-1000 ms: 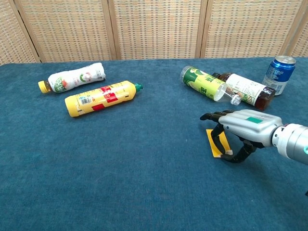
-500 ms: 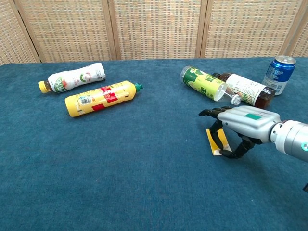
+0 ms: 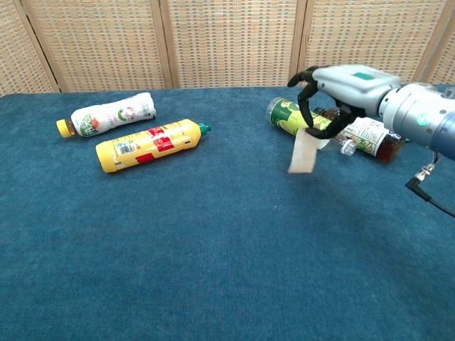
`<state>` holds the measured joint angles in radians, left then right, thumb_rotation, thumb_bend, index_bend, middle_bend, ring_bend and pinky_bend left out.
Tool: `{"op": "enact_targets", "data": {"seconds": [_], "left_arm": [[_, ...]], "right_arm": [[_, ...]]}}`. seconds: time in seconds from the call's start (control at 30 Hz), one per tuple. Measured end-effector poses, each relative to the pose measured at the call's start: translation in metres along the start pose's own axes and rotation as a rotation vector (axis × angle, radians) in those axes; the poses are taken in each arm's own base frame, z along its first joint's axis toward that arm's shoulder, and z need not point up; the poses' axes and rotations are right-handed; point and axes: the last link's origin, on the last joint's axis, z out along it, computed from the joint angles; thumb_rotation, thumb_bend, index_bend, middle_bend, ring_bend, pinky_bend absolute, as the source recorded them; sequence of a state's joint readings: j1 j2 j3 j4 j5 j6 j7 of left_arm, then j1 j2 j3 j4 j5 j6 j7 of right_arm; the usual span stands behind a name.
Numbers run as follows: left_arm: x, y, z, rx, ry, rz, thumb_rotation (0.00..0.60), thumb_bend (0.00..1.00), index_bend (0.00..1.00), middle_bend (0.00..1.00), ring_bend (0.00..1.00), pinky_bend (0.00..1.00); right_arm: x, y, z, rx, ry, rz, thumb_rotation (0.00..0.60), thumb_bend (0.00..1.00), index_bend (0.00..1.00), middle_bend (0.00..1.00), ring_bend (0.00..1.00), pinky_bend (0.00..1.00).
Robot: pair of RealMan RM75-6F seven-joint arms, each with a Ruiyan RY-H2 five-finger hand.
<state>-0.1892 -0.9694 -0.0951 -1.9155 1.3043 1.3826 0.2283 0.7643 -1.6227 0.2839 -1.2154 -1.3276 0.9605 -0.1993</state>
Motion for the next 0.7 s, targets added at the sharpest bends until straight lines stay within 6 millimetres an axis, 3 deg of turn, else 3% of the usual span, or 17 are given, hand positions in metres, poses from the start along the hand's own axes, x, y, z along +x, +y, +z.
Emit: {"op": "enact_targets", "data": {"seconds": [0.2,0.37,0.53,0.7], "left_arm": [[0.001,-0.001,0.001,0.002,-0.001,-0.007,0.600,0.00,0.00,0.00,0.00,0.00],[0.001,0.000,0.001,-0.004,-0.004,-0.011,0.600,0.00,0.00,0.00,0.00,0.00],[0.003,-0.001,-0.001,-0.005,-0.004,-0.019,0.600,0.00,0.00,0.00,0.00,0.00],[0.002,0.000,-0.002,-0.011,-0.010,-0.017,0.600,0.00,0.00,0.00,0.00,0.00]], "right_arm": [[0.014,-0.017,0.000,0.045,-0.051,0.231,0.600,0.63,0.88,0.12,0.00,0.00],[0.023,-0.044,-0.005,0.075,-0.181,0.568,0.600,0.62,0.88,0.12,0.00,0.00],[0.022,-0.069,-0.011,0.076,-0.373,0.797,0.600,0.62,0.88,0.13,0.00,0.00],[0.016,-0.087,-0.012,0.079,-0.469,0.894,0.600,0.62,0.88,0.13,0.00,0.00]]}}
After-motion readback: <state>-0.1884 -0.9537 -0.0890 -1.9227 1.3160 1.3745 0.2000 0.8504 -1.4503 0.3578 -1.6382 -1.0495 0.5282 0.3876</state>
